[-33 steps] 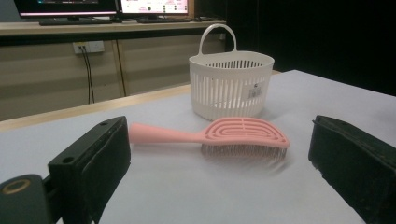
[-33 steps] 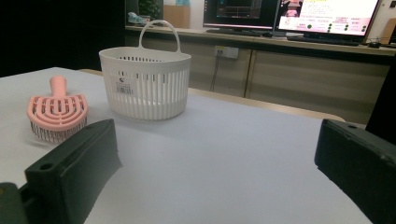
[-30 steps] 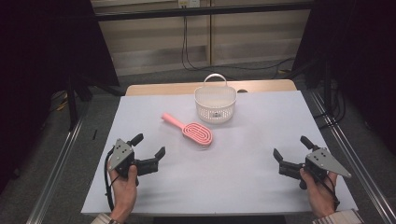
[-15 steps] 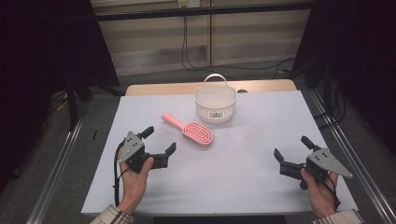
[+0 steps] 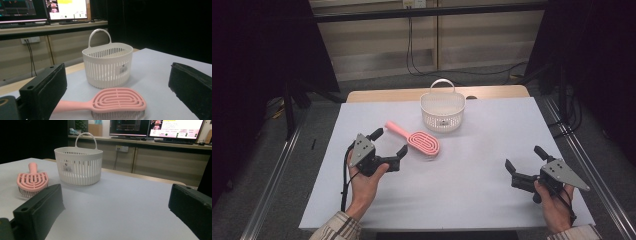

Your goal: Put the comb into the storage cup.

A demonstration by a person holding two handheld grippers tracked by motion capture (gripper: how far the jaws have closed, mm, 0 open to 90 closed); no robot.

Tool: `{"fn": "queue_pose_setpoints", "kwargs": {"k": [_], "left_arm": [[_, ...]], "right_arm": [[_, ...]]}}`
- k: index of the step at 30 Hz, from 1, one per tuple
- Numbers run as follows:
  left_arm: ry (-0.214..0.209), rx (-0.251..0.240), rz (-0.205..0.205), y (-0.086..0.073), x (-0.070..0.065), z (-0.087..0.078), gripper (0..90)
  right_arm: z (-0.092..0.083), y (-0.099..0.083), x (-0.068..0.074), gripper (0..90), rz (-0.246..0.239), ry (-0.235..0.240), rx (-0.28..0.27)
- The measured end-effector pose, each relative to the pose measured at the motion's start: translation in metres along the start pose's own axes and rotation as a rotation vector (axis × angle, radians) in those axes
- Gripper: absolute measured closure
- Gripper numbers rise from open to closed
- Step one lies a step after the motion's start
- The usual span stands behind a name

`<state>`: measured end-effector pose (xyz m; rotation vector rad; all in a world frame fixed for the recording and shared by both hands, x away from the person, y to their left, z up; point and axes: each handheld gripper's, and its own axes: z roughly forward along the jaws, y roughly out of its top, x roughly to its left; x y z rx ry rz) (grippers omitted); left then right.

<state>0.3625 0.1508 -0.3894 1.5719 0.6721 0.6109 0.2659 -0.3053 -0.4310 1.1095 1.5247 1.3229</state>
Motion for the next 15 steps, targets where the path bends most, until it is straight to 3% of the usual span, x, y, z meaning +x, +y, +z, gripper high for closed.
{"fn": "queue_pose_setpoints", "kwargs": {"k": [3, 8, 10, 15], "left_arm": [[-0.02, -0.014, -0.025, 0.004, -0.002, 0.008, 2.9], [-0.025, -0.021, -0.015, 0.012, -0.001, 0.02, 2.7], [-0.036, -0.016, -0.039, 0.017, -0.001, 0.027, 2.7], [-0.031, -0.01, -0.01, 0.021, -0.002, 0.039, 2.9]], "right_arm": [[0.0, 0.0, 0.0, 0.0, 0.001, 0.0, 0.005], [0.0, 0.0, 0.0, 0.0, 0.003, 0.003, 0.004], [0.0, 0.0, 0.0, 0.0, 0.005, 0.002, 0.004], [0.0, -0.001, 0.0, 0.0, 0.006, 0.009, 0.006]]}}
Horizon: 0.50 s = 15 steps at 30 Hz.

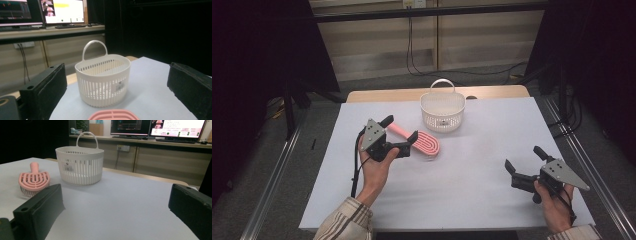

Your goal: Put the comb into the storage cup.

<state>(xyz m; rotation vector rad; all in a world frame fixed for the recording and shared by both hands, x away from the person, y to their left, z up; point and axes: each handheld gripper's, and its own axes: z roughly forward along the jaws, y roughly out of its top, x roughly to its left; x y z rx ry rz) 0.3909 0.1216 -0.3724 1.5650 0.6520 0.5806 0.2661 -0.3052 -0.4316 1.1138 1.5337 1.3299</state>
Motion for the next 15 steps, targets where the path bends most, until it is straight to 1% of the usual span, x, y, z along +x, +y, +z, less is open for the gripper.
{"fn": "queue_pose_setpoints", "kwargs": {"k": [2, 4, 6, 9, 10, 11, 12, 13, 15], "left_arm": [[0.014, -0.001, 0.023, 0.001, 0.0, 0.003, 3.0], [0.015, -0.007, 0.041, 0.001, 0.0, 0.008, 3.4], [0.02, 0.007, 0.062, 0.001, 0.0, 0.012, 3.4], [0.021, 0.012, 0.053, -0.001, 0.002, 0.019, 3.4], [0.024, 0.011, 0.074, -0.002, 0.003, 0.02, 3.3], [0.008, 0.003, 0.067, -0.003, 0.004, 0.021, 2.3], [0.005, 0.006, 0.066, -0.004, 0.005, 0.022, 1.7], [0.017, 0.013, 0.067, -0.005, 0.004, 0.023, 2.0], [0.006, 0.017, 0.081, -0.006, 0.005, 0.023, 2.1]], "right_arm": [[0.0, 0.0, 0.0, 0.0, -0.003, 0.0, 0.001], [0.0, 0.0, 0.0, 0.0, 0.0, 0.0, 0.0], [0.0, 0.0, 0.0, 0.0, -0.002, 0.001, 0.003], [0.0, 0.0, 0.0, 0.0, -0.003, 0.005, 0.002], [0.0, 0.0, 0.0, 0.0, -0.003, 0.002, 0.001], [0.0, 0.0, 0.0, 0.0, -0.003, 0.002, 0.002], [0.0, 0.0, 0.0, 0.0, 0.002, 0.003, 0.001], [0.0, 0.0, 0.0, 0.0, 0.002, 0.002, 0.0], [0.0, 0.0, -0.001, 0.0, 0.002, 0.001, 0.0]]}}
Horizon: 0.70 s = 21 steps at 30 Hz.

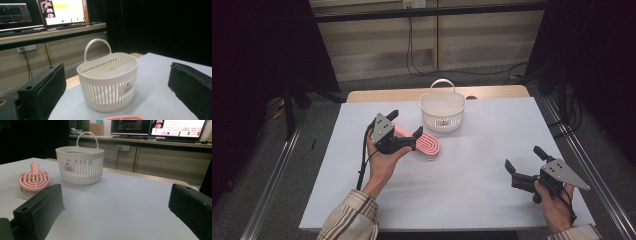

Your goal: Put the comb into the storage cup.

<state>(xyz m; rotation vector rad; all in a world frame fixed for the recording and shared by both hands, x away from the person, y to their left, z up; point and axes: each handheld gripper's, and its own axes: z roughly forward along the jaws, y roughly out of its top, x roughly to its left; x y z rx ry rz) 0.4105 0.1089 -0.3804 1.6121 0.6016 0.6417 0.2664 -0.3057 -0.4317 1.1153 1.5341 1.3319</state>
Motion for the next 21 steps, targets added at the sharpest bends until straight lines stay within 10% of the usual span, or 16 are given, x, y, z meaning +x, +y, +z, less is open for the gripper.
{"fn": "queue_pose_setpoints", "kwargs": {"k": [21], "left_arm": [[0.008, 0.01, -0.044, -0.018, 0.003, 0.008, 14.7]], "right_arm": [[-0.003, 0.0, 0.001, 0.0, -0.006, 0.008, -0.002]]}}
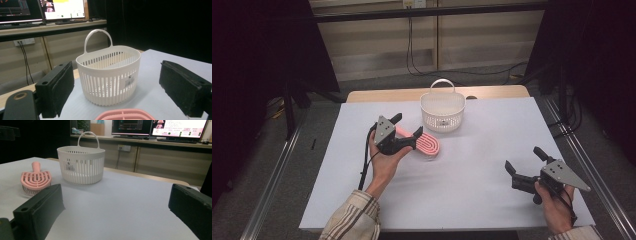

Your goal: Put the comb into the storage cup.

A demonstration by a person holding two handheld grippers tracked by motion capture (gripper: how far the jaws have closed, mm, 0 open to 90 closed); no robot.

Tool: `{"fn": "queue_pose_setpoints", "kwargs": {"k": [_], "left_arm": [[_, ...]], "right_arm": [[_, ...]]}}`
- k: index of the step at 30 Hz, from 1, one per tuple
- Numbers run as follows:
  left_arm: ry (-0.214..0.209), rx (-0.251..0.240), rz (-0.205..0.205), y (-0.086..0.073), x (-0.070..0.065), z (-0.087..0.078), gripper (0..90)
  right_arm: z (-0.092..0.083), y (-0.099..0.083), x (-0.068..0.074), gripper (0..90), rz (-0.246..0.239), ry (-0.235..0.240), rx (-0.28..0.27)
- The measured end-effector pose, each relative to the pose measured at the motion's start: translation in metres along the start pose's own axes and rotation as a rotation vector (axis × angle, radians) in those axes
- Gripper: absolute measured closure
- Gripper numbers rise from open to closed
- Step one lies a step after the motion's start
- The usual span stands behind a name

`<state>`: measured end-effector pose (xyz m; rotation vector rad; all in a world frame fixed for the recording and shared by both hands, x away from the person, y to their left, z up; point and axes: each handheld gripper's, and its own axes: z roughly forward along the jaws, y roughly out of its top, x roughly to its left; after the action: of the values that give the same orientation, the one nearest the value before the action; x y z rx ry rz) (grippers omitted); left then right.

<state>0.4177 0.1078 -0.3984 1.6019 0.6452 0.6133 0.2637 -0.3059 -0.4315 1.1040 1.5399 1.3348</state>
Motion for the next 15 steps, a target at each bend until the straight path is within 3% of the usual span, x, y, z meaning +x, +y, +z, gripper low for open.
{"fn": "queue_pose_setpoints", "kwargs": {"k": [4, 10, 15], "left_arm": [[-0.008, -0.008, -0.019, 0.0003, 0.0025, -0.0009, 18.2], [-0.014, 0.01, -0.009, -0.0004, 0.0022, -0.0014, 27.9], [-0.023, 0.016, -0.004, -0.0015, 0.0021, -0.0007, 44.9]], "right_arm": [[-0.0003, -0.0001, -0.0003, 0.0, 0.002, -0.002, 0.004], [-0.0002, 0.0, -0.0001, 0.0, 0.0, 0.0, 0.002], [-0.0003, -0.0001, -0.0002, 0.0, 0.0, 0.0, 0.003]]}}
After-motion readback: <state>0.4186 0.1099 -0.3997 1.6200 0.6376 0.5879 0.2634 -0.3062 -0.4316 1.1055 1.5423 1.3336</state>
